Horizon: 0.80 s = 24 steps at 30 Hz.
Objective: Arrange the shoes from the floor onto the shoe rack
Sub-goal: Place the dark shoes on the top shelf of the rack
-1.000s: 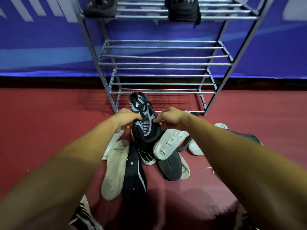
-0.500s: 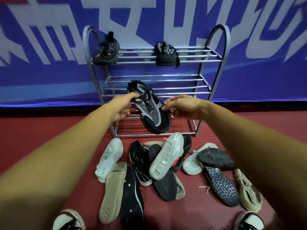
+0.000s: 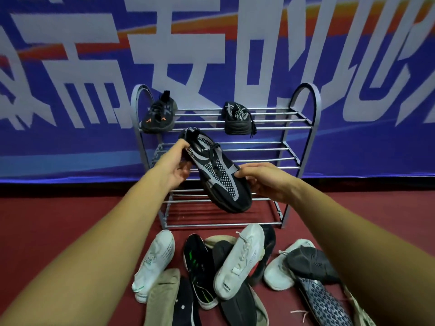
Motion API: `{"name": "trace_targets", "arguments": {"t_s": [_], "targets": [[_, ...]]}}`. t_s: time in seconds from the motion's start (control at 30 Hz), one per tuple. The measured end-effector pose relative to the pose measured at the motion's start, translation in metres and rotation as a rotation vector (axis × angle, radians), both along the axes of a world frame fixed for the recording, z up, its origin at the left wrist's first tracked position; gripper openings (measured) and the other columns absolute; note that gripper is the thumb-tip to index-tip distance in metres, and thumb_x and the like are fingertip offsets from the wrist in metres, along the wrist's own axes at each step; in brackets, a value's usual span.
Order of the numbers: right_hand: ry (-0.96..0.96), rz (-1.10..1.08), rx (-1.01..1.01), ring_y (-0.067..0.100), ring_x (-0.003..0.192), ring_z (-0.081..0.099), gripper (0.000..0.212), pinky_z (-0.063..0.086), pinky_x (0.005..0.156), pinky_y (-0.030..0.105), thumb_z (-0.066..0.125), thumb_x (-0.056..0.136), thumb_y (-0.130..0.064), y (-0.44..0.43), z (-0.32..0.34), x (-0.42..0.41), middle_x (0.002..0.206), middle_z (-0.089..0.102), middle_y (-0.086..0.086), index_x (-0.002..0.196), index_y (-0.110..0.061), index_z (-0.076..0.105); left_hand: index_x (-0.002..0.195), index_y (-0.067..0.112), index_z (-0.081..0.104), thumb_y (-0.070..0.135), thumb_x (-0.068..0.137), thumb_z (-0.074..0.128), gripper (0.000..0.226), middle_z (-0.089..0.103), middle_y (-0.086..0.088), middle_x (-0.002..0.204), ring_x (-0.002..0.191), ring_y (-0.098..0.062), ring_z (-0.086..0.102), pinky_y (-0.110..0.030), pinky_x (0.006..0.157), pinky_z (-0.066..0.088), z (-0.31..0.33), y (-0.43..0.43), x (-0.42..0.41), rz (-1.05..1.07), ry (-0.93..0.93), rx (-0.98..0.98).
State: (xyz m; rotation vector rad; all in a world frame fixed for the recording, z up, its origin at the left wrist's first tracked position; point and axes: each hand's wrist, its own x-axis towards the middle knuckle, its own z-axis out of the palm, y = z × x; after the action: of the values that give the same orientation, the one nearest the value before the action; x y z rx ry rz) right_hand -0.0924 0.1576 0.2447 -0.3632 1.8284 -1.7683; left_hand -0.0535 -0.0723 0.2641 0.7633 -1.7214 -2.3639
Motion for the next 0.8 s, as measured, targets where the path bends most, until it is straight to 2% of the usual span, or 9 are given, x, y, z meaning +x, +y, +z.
{"name": "trace_targets", "arguments": {"t_s": [0.07, 0.13, 0.23, 0.3, 0.37, 0.43, 0.57, 0.7, 0.8], "targets": [[0.011, -0.062, -0.041, 0.003, 0.051, 0.055, 0.003, 0.042, 0.048, 0.014, 0.07, 0.089, -0.005, -0.002, 0.003, 0.0, 0.066, 0.067, -0.003, 0.089, -0.006, 0.072, 0.087, 0.019, 0.06, 0.034, 0.087, 0.064, 0.015, 0.061, 0.005, 0.072, 0.047, -0.006, 0.051, -0.017, 0.042, 0.034, 0.003, 0.0, 0.0, 0.029, 0.005, -0.006], [0.021, -0.127, -0.06, 0.01, 0.061, 0.062, 0.008, 0.049, 0.058, 0.02, 0.074, 0.088, -0.012, -0.003, 0.006, -0.003, 0.074, 0.072, 0.003, 0.091, -0.005, 0.075, 0.091, 0.019, 0.061, 0.037, 0.088, 0.062, 0.018, 0.062, 0.002, 0.078, 0.057, -0.008, 0.053, -0.018, 0.045, 0.041, 0.005, 0.0, 0.0, 0.067, -0.001, 0.006], [-0.025, -0.282, -0.089, 0.008, 0.05, 0.046, 0.013, 0.033, 0.053, 0.021, 0.074, 0.089, -0.024, -0.002, 0.01, -0.01, 0.057, 0.06, -0.002, 0.086, -0.012, 0.072, 0.091, 0.017, 0.06, 0.04, 0.09, 0.061, 0.023, 0.06, 0.0, 0.08, 0.06, -0.009, 0.052, -0.017, 0.043, 0.045, 0.008, -0.003, -0.001, 0.097, -0.006, 0.065], [-0.074, -0.363, -0.123, 0.005, 0.046, 0.043, 0.02, 0.03, 0.045, 0.016, 0.069, 0.092, -0.029, 0.004, 0.01, -0.014, 0.065, 0.067, -0.001, 0.1, -0.011, 0.071, 0.096, 0.014, 0.06, 0.037, 0.09, 0.061, 0.024, 0.06, -0.001, 0.079, 0.059, -0.01, 0.053, -0.016, 0.041, 0.045, 0.011, -0.007, -0.001, 0.138, 0.016, 0.162], [-0.107, -0.357, -0.139, 0.003, 0.043, 0.044, 0.024, 0.032, 0.041, 0.014, 0.063, 0.096, -0.028, 0.011, 0.007, -0.013, 0.083, 0.072, 0.007, 0.108, -0.008, 0.07, 0.102, 0.012, 0.06, 0.033, 0.09, 0.061, 0.024, 0.062, -0.002, 0.081, 0.06, -0.01, 0.055, -0.015, 0.042, 0.047, 0.014, -0.009, -0.002, 0.17, 0.063, 0.285], [-0.113, -0.331, -0.128, 0.003, 0.042, 0.043, 0.022, 0.033, 0.042, 0.014, 0.06, 0.098, -0.022, 0.015, 0.006, -0.009, 0.09, 0.071, 0.011, 0.11, -0.006, 0.069, 0.1, 0.01, 0.06, 0.03, 0.09, 0.06, 0.022, 0.064, -0.003, 0.081, 0.062, -0.01, 0.058, -0.015, 0.044, 0.05, 0.017, -0.007, -0.002, 0.173, 0.097, 0.379], [-0.057, -0.235, -0.207, 0.003, 0.052, 0.046, 0.013, 0.038, 0.049, 0.013, 0.064, 0.092, -0.011, 0.009, 0.015, -0.002, 0.087, 0.071, 0.003, 0.102, -0.015, 0.071, 0.09, 0.008, 0.06, 0.028, 0.091, 0.057, 0.02, 0.064, -0.005, 0.079, 0.066, -0.012, 0.061, -0.019, 0.049, 0.051, 0.021, 0.006, 0.003, 0.159, 0.089, 0.417], [-0.077, -0.27, -0.405, 0.005, 0.058, 0.046, 0.016, 0.032, 0.059, 0.016, 0.066, 0.088, -0.007, 0.008, 0.027, -0.001, 0.089, 0.067, 0.004, 0.102, -0.015, 0.068, 0.089, 0.007, 0.056, 0.027, 0.092, 0.056, 0.021, 0.061, -0.007, 0.079, 0.066, -0.014, 0.06, -0.018, 0.045, 0.051, 0.019, 0.017, 0.005, 0.172, 0.077, 0.45], [-0.155, -0.336, -0.514, 0.008, 0.058, 0.05, 0.012, 0.035, 0.052, 0.016, 0.062, 0.088, -0.011, 0.009, 0.027, -0.002, 0.086, 0.063, 0.006, 0.1, -0.01, 0.064, 0.092, 0.005, 0.057, 0.025, 0.092, 0.057, 0.02, 0.063, -0.012, 0.084, 0.07, -0.016, 0.062, -0.019, 0.047, 0.054, 0.019, 0.019, 0.008, 0.15, 0.08, 0.464]]}}
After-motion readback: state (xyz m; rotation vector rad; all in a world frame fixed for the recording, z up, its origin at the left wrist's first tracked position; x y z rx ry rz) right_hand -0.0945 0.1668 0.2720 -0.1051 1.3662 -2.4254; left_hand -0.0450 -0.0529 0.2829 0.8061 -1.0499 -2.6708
